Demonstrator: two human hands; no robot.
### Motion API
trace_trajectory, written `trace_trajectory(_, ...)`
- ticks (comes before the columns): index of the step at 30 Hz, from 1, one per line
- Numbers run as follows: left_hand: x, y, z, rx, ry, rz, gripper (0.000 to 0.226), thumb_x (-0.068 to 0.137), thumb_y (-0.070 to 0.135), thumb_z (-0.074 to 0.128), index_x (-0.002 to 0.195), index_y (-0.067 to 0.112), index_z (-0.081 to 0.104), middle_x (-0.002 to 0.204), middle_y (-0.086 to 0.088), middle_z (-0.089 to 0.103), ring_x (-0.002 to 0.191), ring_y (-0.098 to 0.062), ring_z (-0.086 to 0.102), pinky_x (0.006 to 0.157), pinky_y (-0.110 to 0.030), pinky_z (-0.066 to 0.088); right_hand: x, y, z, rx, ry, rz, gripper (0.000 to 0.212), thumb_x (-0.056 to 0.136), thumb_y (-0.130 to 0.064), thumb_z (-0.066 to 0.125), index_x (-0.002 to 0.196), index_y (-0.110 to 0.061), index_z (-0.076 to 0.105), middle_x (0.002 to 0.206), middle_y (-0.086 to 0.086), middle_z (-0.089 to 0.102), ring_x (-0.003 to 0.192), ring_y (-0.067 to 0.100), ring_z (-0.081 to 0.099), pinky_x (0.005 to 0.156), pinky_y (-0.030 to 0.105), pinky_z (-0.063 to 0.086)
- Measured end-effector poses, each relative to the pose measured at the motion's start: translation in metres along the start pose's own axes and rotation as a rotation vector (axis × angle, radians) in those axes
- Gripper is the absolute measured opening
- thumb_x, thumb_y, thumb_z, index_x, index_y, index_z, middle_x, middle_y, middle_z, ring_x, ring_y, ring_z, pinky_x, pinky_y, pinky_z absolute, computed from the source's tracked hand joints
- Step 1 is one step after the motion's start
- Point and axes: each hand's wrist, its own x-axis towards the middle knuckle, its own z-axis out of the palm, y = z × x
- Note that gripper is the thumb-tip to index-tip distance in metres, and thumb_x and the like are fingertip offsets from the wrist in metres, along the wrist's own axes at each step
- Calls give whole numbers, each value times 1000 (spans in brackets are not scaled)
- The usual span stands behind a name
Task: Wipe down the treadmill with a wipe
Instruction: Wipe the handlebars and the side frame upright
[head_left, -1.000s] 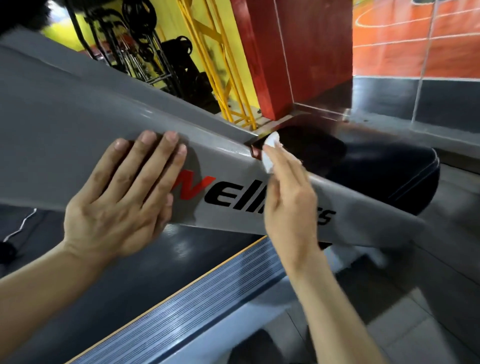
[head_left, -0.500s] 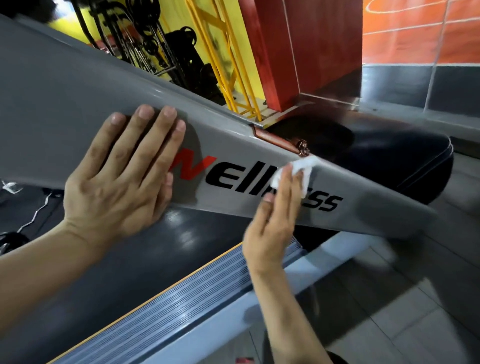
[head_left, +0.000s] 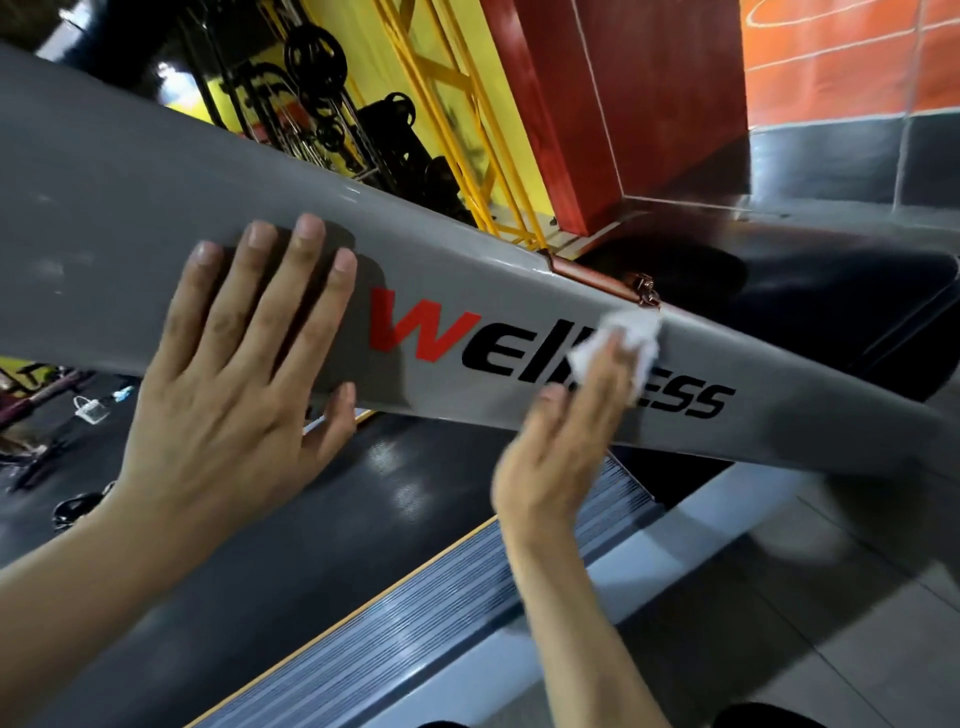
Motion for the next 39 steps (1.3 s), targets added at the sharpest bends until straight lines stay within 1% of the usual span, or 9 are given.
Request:
trace_trajectory(3,-1,2,3,-17,-21,1,84,97,46,49,162,3,18,169,-20,12,157,-38,9,127,-55,7,-22,-59,30,33,-228,-363,56,98,-20,39,150,0,38,160,18,32,153,30,22,122,51,24)
trace_trajectory(7,-1,1,0,-37,-40,8,88,93,48,50,161,2,18,169,-20,12,157,-39,9,127,-55,6,-26,-39,17,-55,-356,-525,56,97,-18,44,151,-7,37,160,14,35,153,26,23,121,51,26)
trace_trajectory(13,0,5,-3,-62,-51,-15,89,86,28,55,162,2,16,169,-20,10,157,-39,7,127,-56,1,-35,24,-9,-65,-74,18,59,103,-28,30,158,-6,24,169,0,9,156,26,11,117,60,30)
trace_trajectory(19,-1,7,-3,-121,-48,-28,74,95,31,33,162,3,17,170,-19,10,157,-38,5,126,-59,2,-71,-23,16,-31,-397,-538,55,97,-22,45,151,-10,40,159,13,37,152,27,27,122,49,27)
trace_trajectory(25,3,21,0,-194,-28,-56,75,94,31,34,161,0,18,169,-20,13,158,-37,6,127,-58,6,-30,71,-30,-120,-62,9,57,103,-23,33,158,-12,27,167,8,19,156,20,13,125,39,21)
trace_trajectory(29,13,44,8,-208,-32,37,78,91,27,39,160,-1,19,169,-19,15,158,-35,10,128,-51,8,-19,67,-23,-49,82,254,60,104,-23,34,161,-14,17,170,7,7,156,10,4,124,22,14)
trace_trajectory(35,38,82,24,-266,-35,177,69,99,28,34,160,-3,19,169,-19,14,157,-34,12,128,-51,13,-25,34,-17,-113,-347,-509,54,99,-22,45,149,-4,41,161,16,32,153,32,23,122,53,25)
trace_trajectory(37,44,94,30,-287,-27,198,70,99,28,35,159,-3,20,169,-20,15,157,-34,13,128,-51,13,-6,43,-25,-155,-356,-574,50,101,-21,44,148,-5,43,158,18,36,153,30,25,122,52,27)
trace_trajectory(39,50,103,35,-289,-27,222,72,96,27,39,159,-3,21,168,-20,17,157,-34,15,127,-52,16,15,68,-36,-165,-221,-413,50,103,-18,38,150,-3,41,161,16,32,153,29,25,122,50,27)
